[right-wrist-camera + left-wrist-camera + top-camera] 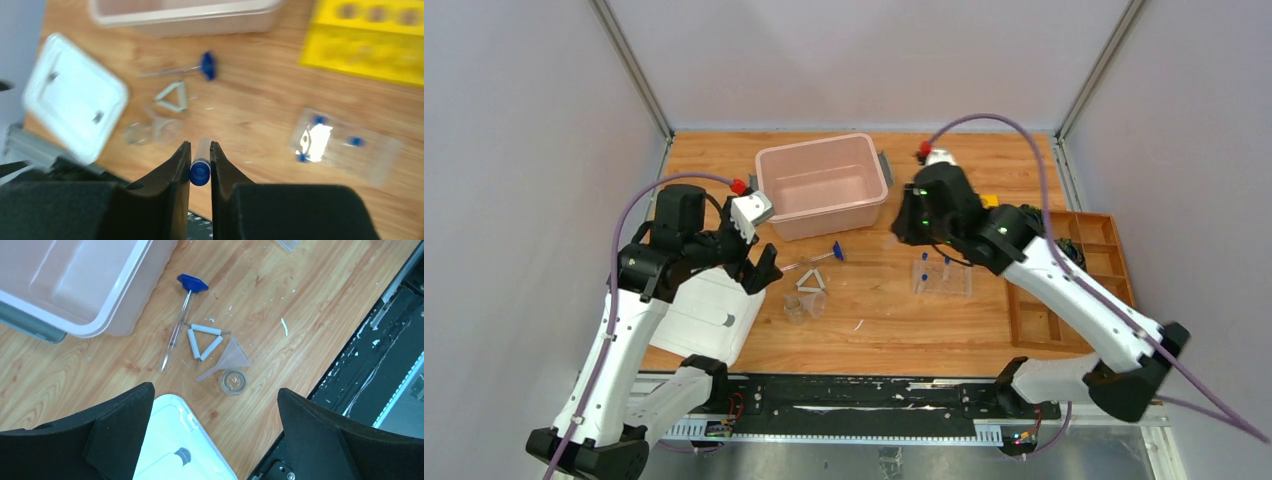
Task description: Organize the chemistry lab equipment
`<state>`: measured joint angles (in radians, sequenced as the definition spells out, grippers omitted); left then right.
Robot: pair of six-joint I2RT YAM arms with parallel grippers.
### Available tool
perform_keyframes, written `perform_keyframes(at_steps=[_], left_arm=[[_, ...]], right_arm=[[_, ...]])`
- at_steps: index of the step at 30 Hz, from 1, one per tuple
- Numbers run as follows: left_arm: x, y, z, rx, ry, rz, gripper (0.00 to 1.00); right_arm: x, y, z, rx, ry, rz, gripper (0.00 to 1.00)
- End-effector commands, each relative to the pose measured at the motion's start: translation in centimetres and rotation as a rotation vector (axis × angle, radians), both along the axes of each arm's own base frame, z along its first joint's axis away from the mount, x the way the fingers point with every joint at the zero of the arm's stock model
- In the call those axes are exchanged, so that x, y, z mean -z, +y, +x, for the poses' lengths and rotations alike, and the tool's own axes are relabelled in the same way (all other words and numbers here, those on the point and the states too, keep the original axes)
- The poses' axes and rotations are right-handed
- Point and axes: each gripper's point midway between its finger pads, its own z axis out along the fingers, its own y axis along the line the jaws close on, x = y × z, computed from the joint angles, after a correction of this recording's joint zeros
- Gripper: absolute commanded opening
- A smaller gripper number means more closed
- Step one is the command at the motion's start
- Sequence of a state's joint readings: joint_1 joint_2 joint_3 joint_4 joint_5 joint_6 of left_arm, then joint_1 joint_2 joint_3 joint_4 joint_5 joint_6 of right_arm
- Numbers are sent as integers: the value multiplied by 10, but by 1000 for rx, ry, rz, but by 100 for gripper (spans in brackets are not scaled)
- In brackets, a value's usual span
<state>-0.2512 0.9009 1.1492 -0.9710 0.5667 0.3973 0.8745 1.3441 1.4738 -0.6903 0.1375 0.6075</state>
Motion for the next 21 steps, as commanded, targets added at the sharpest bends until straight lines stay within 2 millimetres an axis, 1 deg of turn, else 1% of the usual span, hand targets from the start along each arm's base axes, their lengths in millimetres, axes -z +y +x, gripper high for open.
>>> perform_keyframes(at_steps=[1,2,4,6,8,11,13,21], left_arm=[[-6,7,8,-97,18,4,100],[-6,7,9,-105,22,6,100],[-5,8,10,-109,27,9,100],[-5,7,10,-106,27,8,100],[-5,7,11,-105,31,7,100],[-4,7,12,-113,38,7,100],[-3,8,12,-116,37,13,100],[1,9,12,-113,41,21,100]], right_arm=[[17,-120,14,270,-92,-228,0],[23,-138,13,308,-88,-250,0],[33,-164,10,368,-85,-291,0],[44,-181,7,408,-70,-314,0],[58,-191,6,433,-39,-341,0],[80,-204,7,468,10,-393,0],[90,-210,8,492,30,-419,0],[118,-210,10,505,73,-436,0]])
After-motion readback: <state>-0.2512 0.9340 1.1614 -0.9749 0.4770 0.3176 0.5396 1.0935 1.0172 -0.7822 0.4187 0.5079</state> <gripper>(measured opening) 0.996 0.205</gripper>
